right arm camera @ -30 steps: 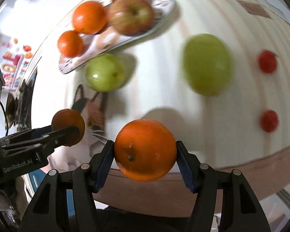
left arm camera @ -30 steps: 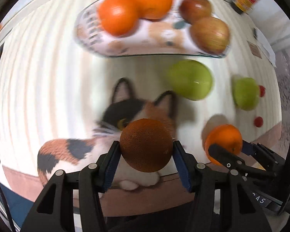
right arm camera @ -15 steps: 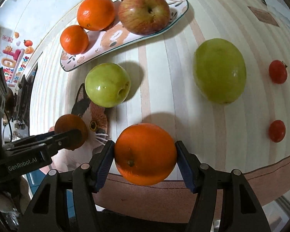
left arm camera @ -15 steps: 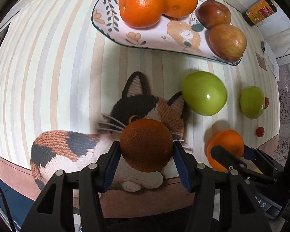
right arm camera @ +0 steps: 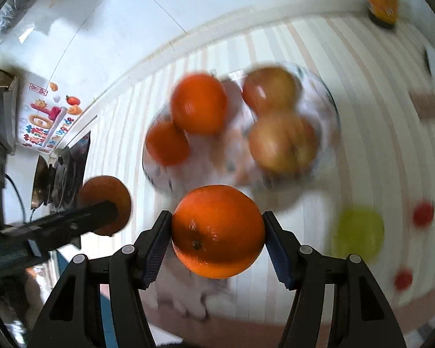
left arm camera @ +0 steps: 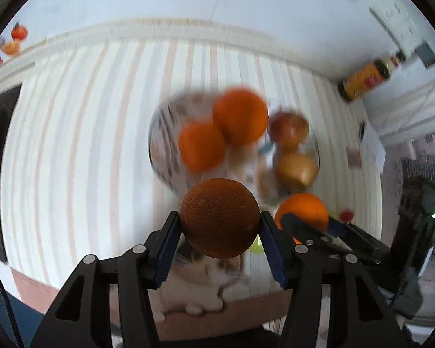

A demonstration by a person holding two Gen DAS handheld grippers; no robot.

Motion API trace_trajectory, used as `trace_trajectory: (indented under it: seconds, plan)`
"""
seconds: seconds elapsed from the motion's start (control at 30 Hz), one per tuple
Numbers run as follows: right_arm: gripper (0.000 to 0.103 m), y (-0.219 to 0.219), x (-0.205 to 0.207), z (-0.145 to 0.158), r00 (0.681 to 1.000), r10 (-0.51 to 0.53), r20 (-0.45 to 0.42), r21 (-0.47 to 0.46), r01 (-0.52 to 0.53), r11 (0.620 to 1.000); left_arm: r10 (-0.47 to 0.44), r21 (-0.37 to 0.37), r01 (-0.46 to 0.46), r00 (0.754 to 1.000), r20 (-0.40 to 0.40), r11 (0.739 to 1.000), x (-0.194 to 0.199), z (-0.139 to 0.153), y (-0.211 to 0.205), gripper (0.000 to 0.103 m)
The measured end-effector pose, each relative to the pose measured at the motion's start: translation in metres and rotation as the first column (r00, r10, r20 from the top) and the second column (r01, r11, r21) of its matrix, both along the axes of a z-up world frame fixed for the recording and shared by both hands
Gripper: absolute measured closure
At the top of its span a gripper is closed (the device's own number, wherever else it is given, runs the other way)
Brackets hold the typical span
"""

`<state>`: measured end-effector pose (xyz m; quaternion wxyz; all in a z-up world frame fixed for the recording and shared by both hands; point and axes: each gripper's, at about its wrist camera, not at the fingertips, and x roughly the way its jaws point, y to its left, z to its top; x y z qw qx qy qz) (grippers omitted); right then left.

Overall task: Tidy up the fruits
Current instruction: 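Carry the brown fruit with the left gripper while the right gripper carries the orange toward the plate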

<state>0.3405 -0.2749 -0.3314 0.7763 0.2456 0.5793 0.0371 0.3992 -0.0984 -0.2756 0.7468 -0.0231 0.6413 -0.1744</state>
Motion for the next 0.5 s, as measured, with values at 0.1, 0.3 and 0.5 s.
trace_trajectory:
  seconds: [0.1,0.3,0.5]
  plan:
    - [0.038,0.008,0.037,-0.001,0.999,0.041,0.008,-0.059,-0.041,0.997,0.002,0.033,-0.003,1.0,0.029,0.999,0.036,0.001,0.0,0.051]
    - [0.038,0.024,0.08,-0.019,0.992,0.12,-0.038,-0.13,-0.124,0.984,-0.009,0.115,0.011,1.0,-0.015,0.993,0.103,-0.028,-0.008,0.051]
    - [0.038,0.038,0.088,-0.034,0.987,0.137,-0.079,-0.147,-0.147,0.978,-0.006,0.153,0.029,0.989,-0.15,0.988,0.141,-0.074,-0.015,0.051]
